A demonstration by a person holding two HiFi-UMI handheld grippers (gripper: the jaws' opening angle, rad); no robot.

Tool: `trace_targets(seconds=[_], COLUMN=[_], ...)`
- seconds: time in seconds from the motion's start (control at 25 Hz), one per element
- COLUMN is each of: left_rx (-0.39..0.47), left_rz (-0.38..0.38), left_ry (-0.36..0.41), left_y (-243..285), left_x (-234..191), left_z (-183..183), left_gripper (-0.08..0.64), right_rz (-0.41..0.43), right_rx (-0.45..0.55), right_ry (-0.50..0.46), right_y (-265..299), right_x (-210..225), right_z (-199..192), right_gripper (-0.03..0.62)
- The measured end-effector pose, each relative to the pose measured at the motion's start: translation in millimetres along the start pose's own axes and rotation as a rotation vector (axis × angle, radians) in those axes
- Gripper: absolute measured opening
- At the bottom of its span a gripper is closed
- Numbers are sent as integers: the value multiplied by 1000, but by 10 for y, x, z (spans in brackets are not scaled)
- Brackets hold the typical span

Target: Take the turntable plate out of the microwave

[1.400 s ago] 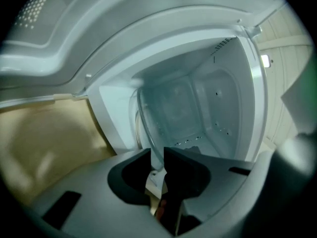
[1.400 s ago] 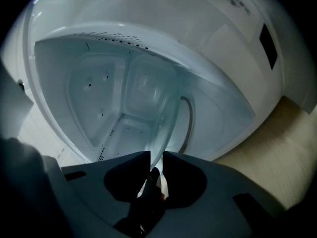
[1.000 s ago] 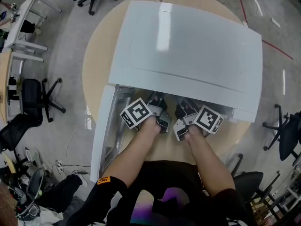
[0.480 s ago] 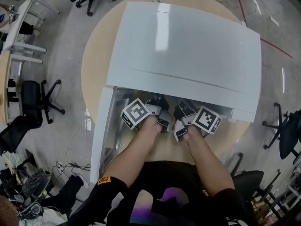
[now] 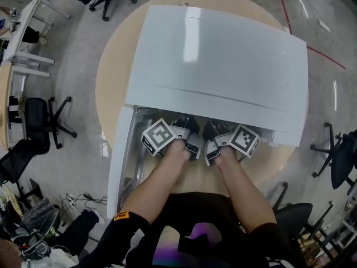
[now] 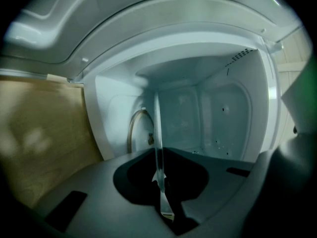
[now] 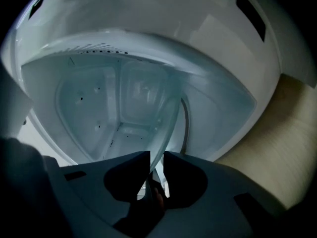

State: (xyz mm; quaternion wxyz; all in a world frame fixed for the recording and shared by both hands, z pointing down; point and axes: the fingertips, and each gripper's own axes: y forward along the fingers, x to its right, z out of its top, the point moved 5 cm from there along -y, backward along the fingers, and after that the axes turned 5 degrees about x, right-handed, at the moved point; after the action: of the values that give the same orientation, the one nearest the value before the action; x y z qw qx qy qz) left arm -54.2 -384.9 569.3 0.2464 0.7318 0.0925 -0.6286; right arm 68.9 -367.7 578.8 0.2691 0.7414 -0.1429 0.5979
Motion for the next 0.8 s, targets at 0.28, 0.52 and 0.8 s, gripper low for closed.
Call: trace_targets(seconds=[0.28,0.52,0.8], left_rx=[-20,-21,-19], left_rz=[4,-20,-30], left_ry=[-4,-12,-20], left_y=[-52,-62,-174], left_x=[-42,10,68], left_z=[-18,-31,-68], left_gripper=[77,78,81], right_rz=[-72,34,74], right_rx=[73,114,119], right_ry=[8,-16,-32], right_y=[24,78,-6], right_x=[330,28,-123], right_z=[99,133,73], right_gripper=[87,73,74])
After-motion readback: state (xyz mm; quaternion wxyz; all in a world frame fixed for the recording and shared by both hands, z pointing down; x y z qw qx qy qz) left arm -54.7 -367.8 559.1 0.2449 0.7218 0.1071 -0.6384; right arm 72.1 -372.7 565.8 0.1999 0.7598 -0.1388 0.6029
